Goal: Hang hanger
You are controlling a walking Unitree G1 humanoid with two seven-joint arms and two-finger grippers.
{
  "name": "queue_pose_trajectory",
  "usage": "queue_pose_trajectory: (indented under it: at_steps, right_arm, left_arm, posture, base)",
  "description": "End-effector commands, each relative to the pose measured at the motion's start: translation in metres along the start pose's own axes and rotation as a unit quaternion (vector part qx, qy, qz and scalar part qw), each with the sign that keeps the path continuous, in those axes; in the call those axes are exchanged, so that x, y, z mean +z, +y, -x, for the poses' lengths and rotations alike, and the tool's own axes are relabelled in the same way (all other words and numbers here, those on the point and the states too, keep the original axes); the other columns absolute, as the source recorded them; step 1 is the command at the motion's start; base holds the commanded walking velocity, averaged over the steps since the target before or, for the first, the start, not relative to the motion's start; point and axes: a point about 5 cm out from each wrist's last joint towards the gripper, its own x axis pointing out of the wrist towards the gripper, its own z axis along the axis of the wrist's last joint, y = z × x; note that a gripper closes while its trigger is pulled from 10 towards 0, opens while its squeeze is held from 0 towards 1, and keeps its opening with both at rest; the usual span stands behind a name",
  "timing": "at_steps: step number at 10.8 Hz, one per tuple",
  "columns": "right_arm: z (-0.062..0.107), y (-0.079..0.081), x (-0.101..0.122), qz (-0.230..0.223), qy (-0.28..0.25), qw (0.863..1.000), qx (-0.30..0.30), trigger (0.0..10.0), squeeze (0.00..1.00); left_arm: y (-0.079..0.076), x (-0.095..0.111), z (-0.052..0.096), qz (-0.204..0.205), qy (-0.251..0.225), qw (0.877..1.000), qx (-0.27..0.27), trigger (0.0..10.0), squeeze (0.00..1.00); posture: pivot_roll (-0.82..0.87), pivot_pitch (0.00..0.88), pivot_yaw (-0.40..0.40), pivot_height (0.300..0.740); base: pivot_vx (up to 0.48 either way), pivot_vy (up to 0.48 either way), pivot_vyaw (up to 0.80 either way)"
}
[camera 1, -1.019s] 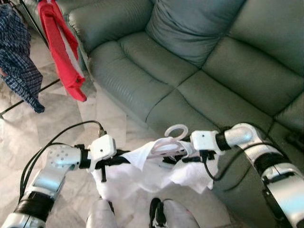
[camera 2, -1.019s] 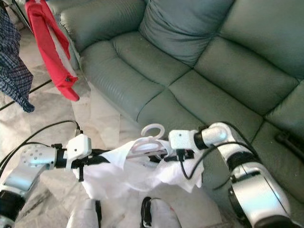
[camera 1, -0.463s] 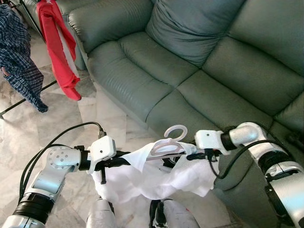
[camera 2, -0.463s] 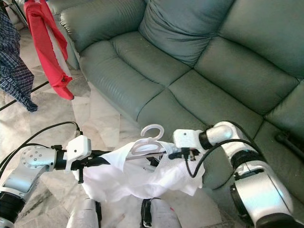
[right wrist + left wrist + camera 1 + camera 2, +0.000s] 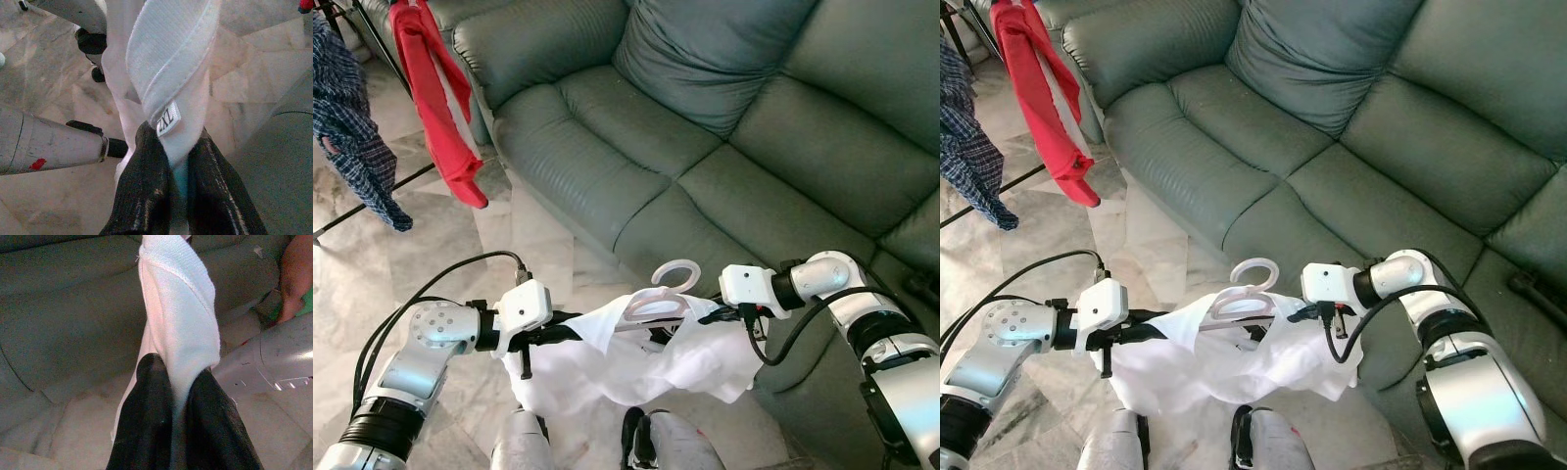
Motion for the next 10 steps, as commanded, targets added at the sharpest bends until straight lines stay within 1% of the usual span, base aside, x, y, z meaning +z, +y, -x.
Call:
queue_pose_trajectory:
  at_steps: [1, 2, 3, 4, 5, 6, 7, 8, 9, 10]
  right_arm:
    - [0.006, 0.003, -0.005, -0.020, -0.005, 1.000, -0.003, 0.0, 0.00]
    - [0.006, 0.003, -0.004, -0.027, -0.018, 0.999, 0.002, 0.0, 0.00]
    - [0.005, 0.004, -0.002, -0.034, -0.032, 0.999, 0.011, 0.0, 0.00]
    - [0.004, 0.005, -0.002, -0.037, -0.042, 0.998, 0.014, 0.0, 0.00]
    - [0.002, 0.006, -0.002, -0.041, -0.045, 0.998, 0.006, 0.0, 0.00]
    - [-0.005, 0.011, -0.007, -0.043, -0.037, 0.998, -0.023, 0.0, 0.00]
    - [-0.009, 0.015, -0.013, -0.056, -0.022, 0.997, -0.051, 0.0, 0.00]
    - [-0.012, 0.015, -0.023, -0.100, 0.005, 0.991, -0.094, 0.0, 0.00]
    - [-0.016, 0.016, -0.024, -0.123, -0.004, 0.987, -0.105, 0.0, 0.00]
    - [-0.019, 0.016, -0.023, -0.128, -0.011, 0.985, -0.113, 0.0, 0.00]
  left_arm:
    - [0.001, 0.005, -0.001, -0.010, -0.014, 1.000, -0.003, 0.0, 0.00]
    - [0.002, 0.004, -0.001, -0.009, -0.012, 1.000, 0.000, 0.0, 0.00]
    - [0.005, 0.001, -0.001, -0.010, -0.010, 1.000, 0.016, 0.0, 0.00]
    - [0.015, -0.003, 0.000, -0.015, -0.012, 0.997, 0.069, 0.0, 0.00]
    - [0.020, -0.007, 0.000, -0.017, -0.008, 0.994, 0.108, 0.0, 0.00]
    - [0.023, -0.015, -0.001, -0.024, 0.005, 0.989, 0.148, 9.6, 0.00]
    - [0.023, -0.020, -0.002, -0.031, 0.013, 0.986, 0.162, 10.0, 0.07]
    - [0.028, -0.022, -0.002, -0.060, 0.027, 0.980, 0.189, 10.0, 1.00]
    - [0.034, -0.021, -0.002, -0.083, 0.036, 0.972, 0.215, 10.0, 1.00]
    - [0.037, -0.020, -0.002, -0.093, 0.037, 0.969, 0.227, 10.0, 1.00]
  posture:
    - [0.01, 0.185, -0.095, 0.740]
    - [0.01, 0.184, -0.095, 0.740]
    - [0.01, 0.183, -0.095, 0.740]
    - [0.01, 0.182, -0.095, 0.740]
    - [0.01, 0.181, -0.095, 0.740]
    - [0.01, 0.179, -0.096, 0.740]
    - [0.01, 0.178, -0.093, 0.740]
    - [0.01, 0.179, -0.091, 0.740]
    - [0.00, 0.178, -0.089, 0.740]
    - [0.00, 0.176, -0.087, 0.740]
  base:
    - [0.000, 0.000, 0.00]
    - [0.000, 0.000, 0.00]
    - [0.000, 0.000, 0.00]
    - [0.000, 0.000, 0.00]
    - [0.000, 0.000, 0.00]
    - [0.000, 0.000, 0.00]
    - [0.000, 0.000, 0.00]
    - [0.000, 0.000, 0.00]
    - [0.000, 0.000, 0.00]
    - [0.000, 0.000, 0.00]
